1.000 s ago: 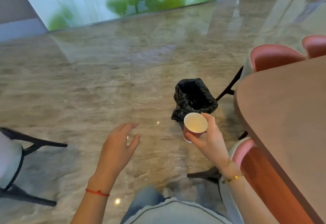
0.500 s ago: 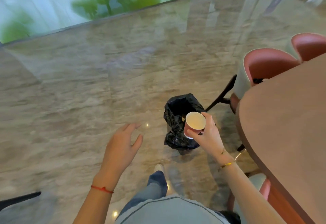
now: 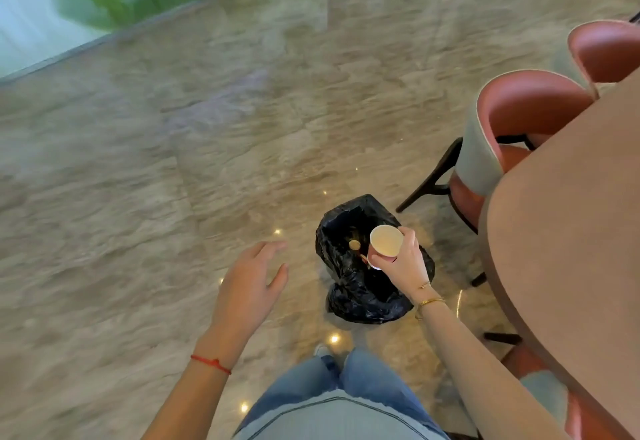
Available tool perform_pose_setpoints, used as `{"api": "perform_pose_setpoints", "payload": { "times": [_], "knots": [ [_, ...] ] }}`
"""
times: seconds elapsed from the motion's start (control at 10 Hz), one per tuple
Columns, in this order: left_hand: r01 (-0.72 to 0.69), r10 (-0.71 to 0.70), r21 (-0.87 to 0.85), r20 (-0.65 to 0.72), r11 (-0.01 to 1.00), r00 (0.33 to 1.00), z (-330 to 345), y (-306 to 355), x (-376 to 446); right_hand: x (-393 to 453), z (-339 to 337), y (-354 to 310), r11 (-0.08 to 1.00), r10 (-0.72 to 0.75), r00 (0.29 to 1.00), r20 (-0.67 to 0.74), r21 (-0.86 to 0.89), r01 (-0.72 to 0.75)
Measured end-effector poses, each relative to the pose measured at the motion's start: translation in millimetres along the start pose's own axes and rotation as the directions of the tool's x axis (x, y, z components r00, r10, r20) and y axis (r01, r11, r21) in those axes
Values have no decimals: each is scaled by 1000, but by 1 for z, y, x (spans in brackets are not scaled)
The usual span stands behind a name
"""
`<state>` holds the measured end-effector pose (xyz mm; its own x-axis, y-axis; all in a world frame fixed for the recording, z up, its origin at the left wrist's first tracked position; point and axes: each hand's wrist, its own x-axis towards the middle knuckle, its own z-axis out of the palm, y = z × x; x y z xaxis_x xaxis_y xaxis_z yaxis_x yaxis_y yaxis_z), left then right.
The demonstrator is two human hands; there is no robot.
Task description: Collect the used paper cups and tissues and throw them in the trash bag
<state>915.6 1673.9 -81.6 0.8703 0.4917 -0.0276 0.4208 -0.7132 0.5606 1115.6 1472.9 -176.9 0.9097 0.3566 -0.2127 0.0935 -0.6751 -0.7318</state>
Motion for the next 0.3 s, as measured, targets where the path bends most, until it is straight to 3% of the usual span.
{"api": "perform_pose_setpoints", "payload": {
  "times": [0.2,0.3],
  "knots": [
    [-10,11,-2,52,1000,999,18,3,38,47,7,26,979,197,971,135,-82,-187],
    [-1,1,-7,49,1000,999,19,6,48,49,-5,26,986,142,985,99,-98,-132]
  ]
}}
